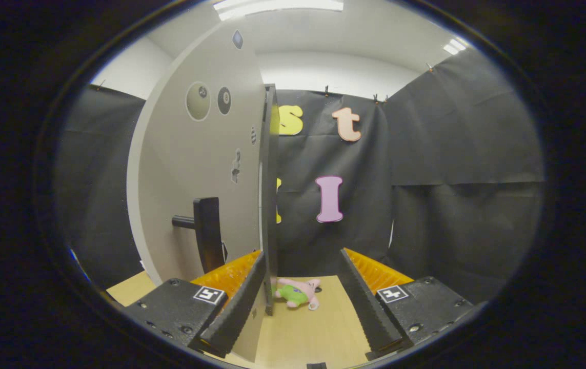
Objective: Open the shoe cabinet door, grab the shoes and put them into the shoe cabinet, then close the shoe cabinet door.
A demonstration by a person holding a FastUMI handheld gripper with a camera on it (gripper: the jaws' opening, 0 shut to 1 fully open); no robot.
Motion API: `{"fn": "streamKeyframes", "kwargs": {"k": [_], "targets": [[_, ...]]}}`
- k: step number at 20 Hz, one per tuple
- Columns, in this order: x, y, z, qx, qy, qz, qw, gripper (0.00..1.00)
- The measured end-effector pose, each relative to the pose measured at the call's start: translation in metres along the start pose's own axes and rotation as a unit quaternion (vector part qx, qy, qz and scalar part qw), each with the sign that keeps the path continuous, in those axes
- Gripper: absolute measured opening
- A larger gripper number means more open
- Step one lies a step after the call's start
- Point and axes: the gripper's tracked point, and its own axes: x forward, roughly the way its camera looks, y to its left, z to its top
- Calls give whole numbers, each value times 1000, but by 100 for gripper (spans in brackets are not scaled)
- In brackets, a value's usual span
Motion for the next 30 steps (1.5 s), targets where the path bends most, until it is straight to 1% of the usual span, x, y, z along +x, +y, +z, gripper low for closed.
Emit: {"fn": "streamKeyframes", "kwargs": {"k": [2,4,6,9,14,18,21,25,27,28,30], "targets": [[-5,15,0,4,-5,-4,1000,94],[1,19,-1,19,-5,-8,1000,93],[-4,45,-3,25,-9,-8,1000,93],[-4,72,-1,17,-23,-1,1000,93],[4,115,-5,37,-27,18,999,93],[16,143,-8,41,-24,19,999,93],[31,173,-9,32,-24,36,999,93],[55,236,-26,3,5,81,997,93],[66,259,-44,7,23,102,994,95],[71,266,-49,12,30,106,994,98],[74,276,-53,22,32,112,993,99]]}}
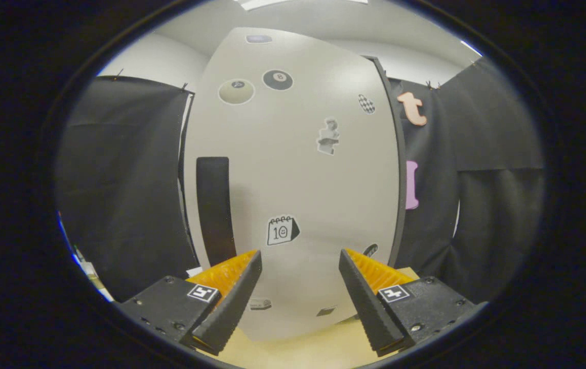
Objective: Open the shoe cabinet door, grab the shoes and put them into the shoe cabinet, then close the shoe cabinet door.
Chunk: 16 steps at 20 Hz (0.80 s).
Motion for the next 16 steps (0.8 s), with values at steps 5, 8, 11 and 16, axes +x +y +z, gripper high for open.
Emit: {"fn": "streamKeyframes", "kwargs": {"k": [5,8,11,16], "targets": [[-2,8,-9,1,-2,5,1000,98],[-8,5,-16,1,-8,-5,1000,98],[-29,4,-16,2,-27,-6,1000,98],[-74,-10,-16,1,-68,-34,997,98]]}}
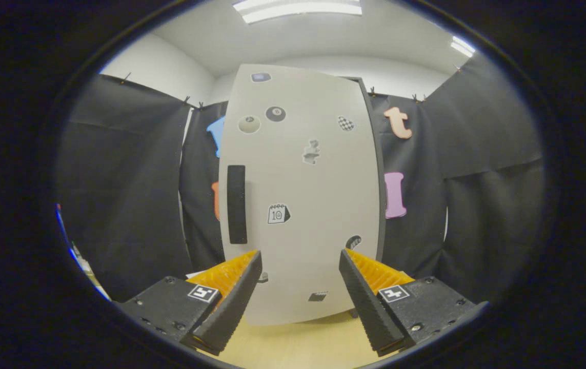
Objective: Open the shoe cabinet door, grab the shoes and put them into the shoe cabinet, then close the shoe cabinet door.
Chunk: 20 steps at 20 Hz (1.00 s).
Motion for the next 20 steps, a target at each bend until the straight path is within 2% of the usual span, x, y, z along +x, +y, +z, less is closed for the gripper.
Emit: {"fn": "streamKeyframes", "kwargs": {"k": [2,6,9,11,15,20], "targets": [[-19,1,-3,1,-7,-3,1000,99],[-57,7,-9,2,-14,19,1000,98],[-79,-7,-13,9,-21,-2,1000,98],[-93,-6,-22,8,-20,5,1000,98],[-107,-18,-33,-11,-2,3,1000,98],[-118,-23,-26,-15,-10,2,1000,98]]}}
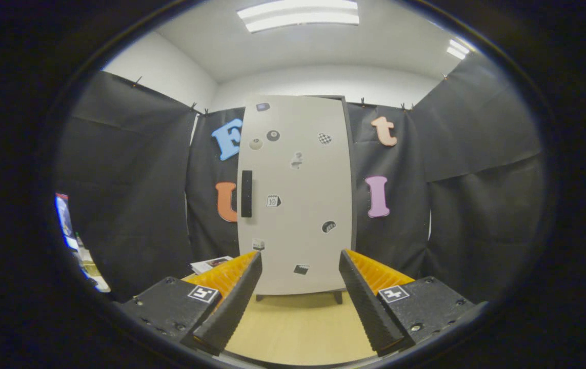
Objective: Open the shoe cabinet door, grab the shoes and put them into the shoe cabinet, then close the shoe cabinet door.
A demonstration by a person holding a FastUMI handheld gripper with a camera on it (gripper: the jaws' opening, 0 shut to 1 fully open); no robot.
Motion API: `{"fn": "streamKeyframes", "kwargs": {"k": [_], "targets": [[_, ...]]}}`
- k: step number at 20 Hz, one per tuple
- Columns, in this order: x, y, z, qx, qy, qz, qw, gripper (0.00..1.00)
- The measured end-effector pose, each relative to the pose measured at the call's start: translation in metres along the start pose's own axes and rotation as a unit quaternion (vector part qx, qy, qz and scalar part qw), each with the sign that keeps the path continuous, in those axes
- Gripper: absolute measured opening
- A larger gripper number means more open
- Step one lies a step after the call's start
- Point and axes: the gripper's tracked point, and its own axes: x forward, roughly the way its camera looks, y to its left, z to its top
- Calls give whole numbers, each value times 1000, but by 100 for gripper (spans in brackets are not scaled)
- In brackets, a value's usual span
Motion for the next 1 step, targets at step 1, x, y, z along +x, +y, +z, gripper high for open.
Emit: {"fn": "streamKeyframes", "kwargs": {"k": [1], "targets": [[-1,-2,1,-1,0,-3,1000,98]]}}
